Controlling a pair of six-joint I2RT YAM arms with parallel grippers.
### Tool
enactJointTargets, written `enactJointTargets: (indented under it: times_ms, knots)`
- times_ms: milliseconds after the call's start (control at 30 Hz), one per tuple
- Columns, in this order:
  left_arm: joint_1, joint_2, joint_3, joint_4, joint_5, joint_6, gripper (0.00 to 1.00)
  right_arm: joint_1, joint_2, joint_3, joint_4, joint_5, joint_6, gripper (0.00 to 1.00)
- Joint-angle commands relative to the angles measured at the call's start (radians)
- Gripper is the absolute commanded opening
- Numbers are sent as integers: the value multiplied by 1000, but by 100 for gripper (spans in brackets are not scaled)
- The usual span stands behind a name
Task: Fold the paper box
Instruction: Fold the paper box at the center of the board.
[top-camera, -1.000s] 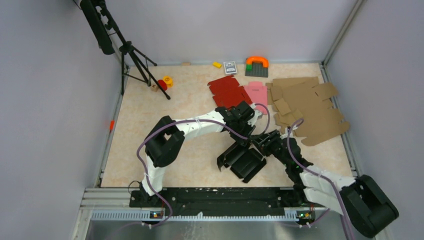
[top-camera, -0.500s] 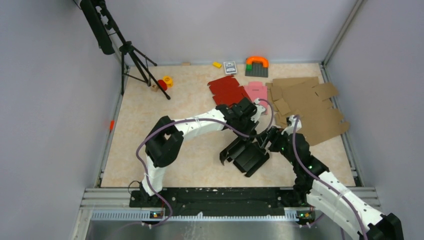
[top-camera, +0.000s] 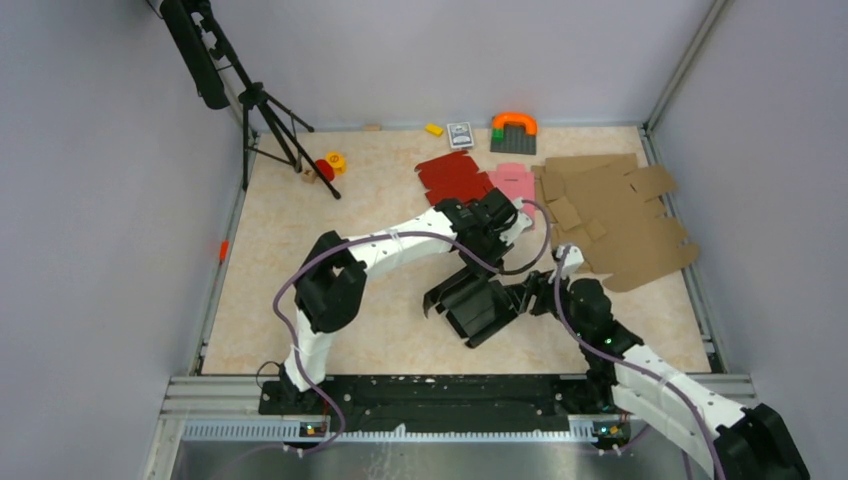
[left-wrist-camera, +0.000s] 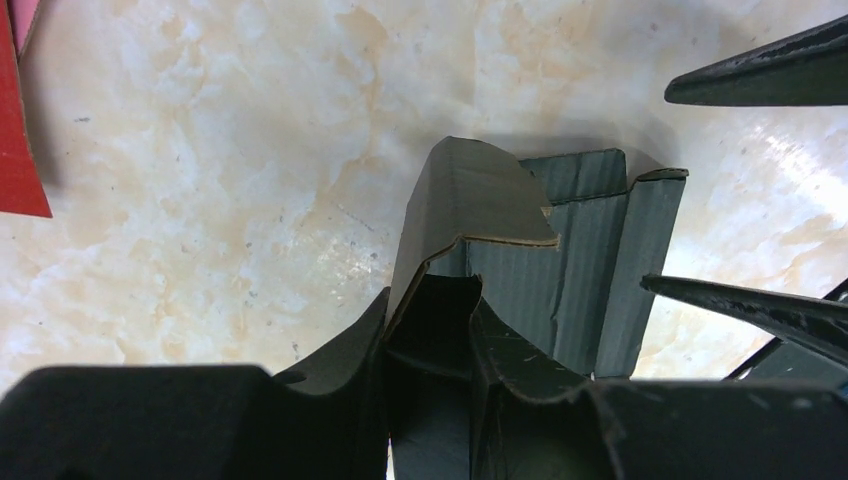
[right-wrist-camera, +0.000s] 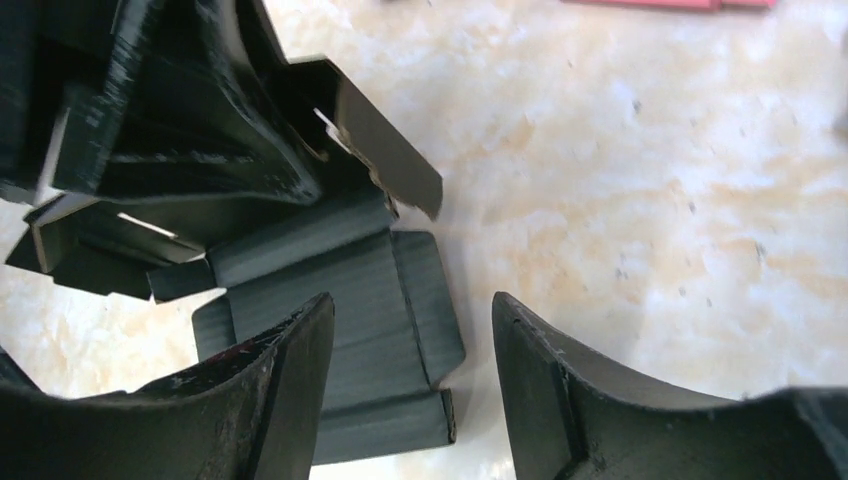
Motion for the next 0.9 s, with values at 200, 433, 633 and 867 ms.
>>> enactJointTargets:
  times_ms: [200, 433, 633, 867]
  knots:
    - [54, 14, -16, -68, -197, 97, 20, 43, 355, 25, 612, -40, -159, 55]
    - [172, -12, -107, 30, -169, 165, 21, 48, 689, 132, 891, -157, -224, 60]
    - [206, 18, -118, 37, -147, 213, 21, 61, 982, 209, 1160, -146, -329, 56]
    - [228, -10, -89, 9, -107, 204, 23, 67, 1133, 282, 1261, -136, -350, 54]
